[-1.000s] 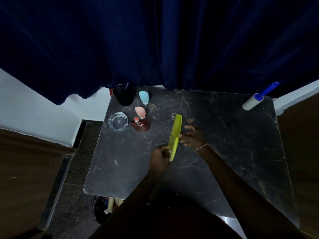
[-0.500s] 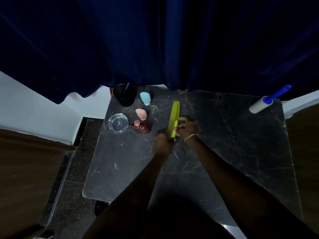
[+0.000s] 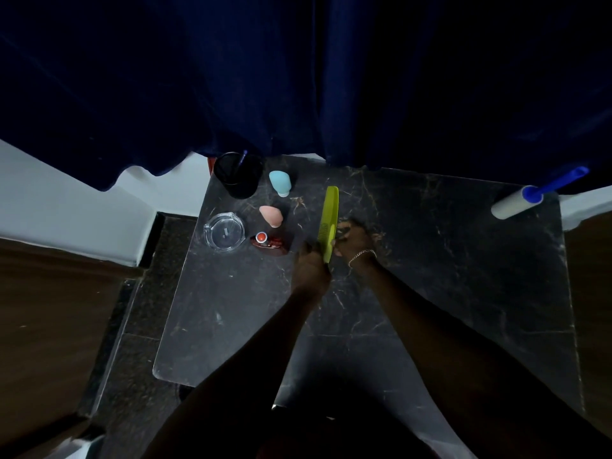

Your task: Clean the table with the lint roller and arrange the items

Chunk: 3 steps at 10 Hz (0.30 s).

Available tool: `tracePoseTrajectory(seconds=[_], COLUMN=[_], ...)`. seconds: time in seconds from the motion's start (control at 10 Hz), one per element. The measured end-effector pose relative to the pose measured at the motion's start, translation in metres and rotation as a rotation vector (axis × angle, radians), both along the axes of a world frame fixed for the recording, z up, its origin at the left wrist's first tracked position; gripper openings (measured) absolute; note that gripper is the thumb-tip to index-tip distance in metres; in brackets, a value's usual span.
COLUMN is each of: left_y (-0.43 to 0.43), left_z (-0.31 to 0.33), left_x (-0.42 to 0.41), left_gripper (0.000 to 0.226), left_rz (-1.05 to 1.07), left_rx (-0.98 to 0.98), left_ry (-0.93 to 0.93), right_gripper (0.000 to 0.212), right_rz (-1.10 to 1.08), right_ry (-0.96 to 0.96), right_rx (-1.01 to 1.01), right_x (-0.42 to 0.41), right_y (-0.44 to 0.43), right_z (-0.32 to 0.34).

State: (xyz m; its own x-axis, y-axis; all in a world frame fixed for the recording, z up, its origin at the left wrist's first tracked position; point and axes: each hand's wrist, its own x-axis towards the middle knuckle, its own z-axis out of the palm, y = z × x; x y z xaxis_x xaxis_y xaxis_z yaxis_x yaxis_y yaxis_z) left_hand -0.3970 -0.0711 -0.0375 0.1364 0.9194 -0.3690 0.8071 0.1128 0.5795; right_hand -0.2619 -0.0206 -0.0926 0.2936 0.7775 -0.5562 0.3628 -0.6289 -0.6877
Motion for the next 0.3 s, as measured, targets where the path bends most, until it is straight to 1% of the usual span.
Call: tracePoseTrajectory(seconds=[0.1, 0.2, 0.3], left_y=[-0.002, -0.004, -0.011], left_z=[0.007, 0.012, 0.017], left_x=[0.000, -0.003, -0.006], left_gripper=[0.044, 0.041, 0.040], left_rz=[-0.059, -0.094, -0.138], left_rx=[-0.015, 0.001, 0.051], left_ry=[0.036, 0.056, 0.029], right_gripper=[0.032, 0.025, 0.024], right_rz=[-0.043, -0.040, -0.097], right_ry=[0.023, 0.032, -0.012], right_rx=[0.025, 0.028, 0.128], right_x=[0.001, 0.005, 0.009], right_y=[-0.009, -0.021, -0.040], right_z=[0.008, 0.003, 0.022])
